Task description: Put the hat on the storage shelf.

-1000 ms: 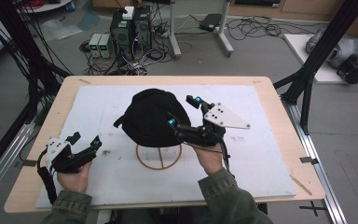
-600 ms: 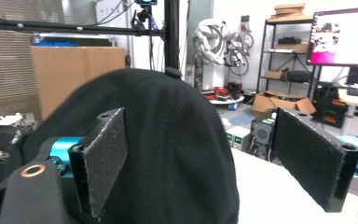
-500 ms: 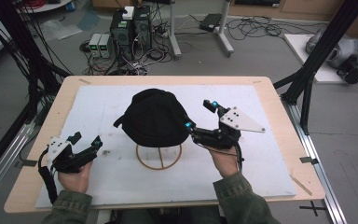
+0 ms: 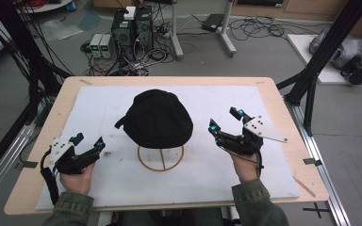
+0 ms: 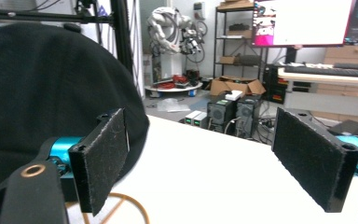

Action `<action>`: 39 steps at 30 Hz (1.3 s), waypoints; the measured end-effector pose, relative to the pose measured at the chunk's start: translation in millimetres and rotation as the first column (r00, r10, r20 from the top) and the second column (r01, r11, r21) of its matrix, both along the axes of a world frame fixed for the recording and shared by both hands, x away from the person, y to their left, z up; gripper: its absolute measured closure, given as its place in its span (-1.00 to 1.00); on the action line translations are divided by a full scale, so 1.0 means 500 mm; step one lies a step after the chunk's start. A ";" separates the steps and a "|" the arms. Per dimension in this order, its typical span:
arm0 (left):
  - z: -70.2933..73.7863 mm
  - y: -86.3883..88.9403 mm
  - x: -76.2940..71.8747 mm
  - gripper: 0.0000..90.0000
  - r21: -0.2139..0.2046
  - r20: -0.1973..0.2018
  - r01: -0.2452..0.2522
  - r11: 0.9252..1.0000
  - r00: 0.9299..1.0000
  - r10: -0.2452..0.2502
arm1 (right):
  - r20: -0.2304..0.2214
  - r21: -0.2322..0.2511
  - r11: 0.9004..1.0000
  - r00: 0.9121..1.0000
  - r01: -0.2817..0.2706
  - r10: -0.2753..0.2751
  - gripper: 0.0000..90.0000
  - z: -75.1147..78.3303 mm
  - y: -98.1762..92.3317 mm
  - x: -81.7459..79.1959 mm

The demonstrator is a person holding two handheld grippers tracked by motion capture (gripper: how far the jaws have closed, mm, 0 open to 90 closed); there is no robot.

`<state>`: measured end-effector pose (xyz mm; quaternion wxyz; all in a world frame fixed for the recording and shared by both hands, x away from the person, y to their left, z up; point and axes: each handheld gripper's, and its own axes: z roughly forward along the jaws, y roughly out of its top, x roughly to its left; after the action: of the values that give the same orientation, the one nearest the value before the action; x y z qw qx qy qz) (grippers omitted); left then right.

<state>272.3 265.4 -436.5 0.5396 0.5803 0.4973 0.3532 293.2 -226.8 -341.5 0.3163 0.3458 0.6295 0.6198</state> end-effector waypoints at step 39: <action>-0.002 0.005 -0.002 -0.55 0.021 0.017 -0.051 0.998 0.999 0.051 | -0.019 -0.072 0.880 0.882 0.470 -0.472 -0.71 -0.189 -0.163 -0.028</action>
<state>271.4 267.9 -437.7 0.5284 0.5701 0.5036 0.3771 279.2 -308.5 -436.2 0.4572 0.4887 0.5520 0.4974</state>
